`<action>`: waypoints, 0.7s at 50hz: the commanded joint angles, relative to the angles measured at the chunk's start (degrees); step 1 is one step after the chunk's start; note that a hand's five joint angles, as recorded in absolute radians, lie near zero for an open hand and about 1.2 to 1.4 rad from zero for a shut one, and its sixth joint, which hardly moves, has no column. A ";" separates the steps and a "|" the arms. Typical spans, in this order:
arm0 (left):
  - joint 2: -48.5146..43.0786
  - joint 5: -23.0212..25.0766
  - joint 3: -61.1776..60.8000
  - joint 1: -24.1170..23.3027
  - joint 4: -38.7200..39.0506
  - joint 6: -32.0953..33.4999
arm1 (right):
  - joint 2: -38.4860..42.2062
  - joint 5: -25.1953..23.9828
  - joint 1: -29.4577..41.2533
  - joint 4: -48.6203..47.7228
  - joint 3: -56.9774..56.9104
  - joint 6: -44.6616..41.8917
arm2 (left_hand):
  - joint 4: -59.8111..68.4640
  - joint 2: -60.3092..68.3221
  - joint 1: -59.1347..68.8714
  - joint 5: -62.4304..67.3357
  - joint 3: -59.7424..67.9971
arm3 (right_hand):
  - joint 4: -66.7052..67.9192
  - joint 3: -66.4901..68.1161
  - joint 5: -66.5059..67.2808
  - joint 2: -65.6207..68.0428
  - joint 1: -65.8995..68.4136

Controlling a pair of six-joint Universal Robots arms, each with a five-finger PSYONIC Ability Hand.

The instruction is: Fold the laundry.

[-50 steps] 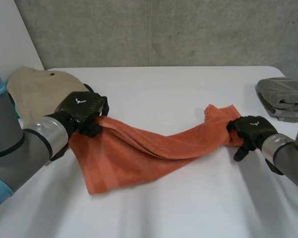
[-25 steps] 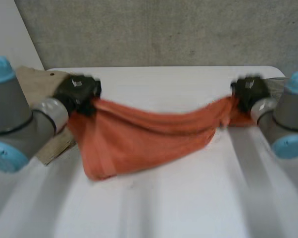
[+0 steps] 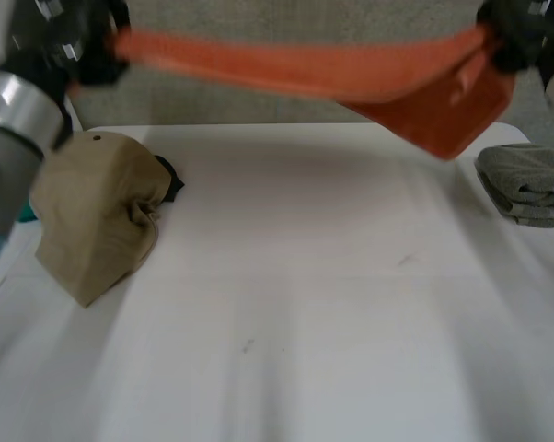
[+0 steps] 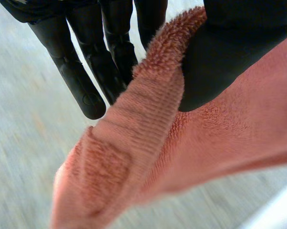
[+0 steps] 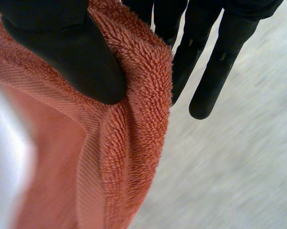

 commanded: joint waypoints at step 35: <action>-6.24 3.60 -17.50 2.42 -2.96 5.32 | -17.45 10.32 -2.73 16.53 46.06 -5.72 | 11.07 11.18 12.79 12.88 11.48 | -41.50 -41.02 -41.13 -40.53 -36.85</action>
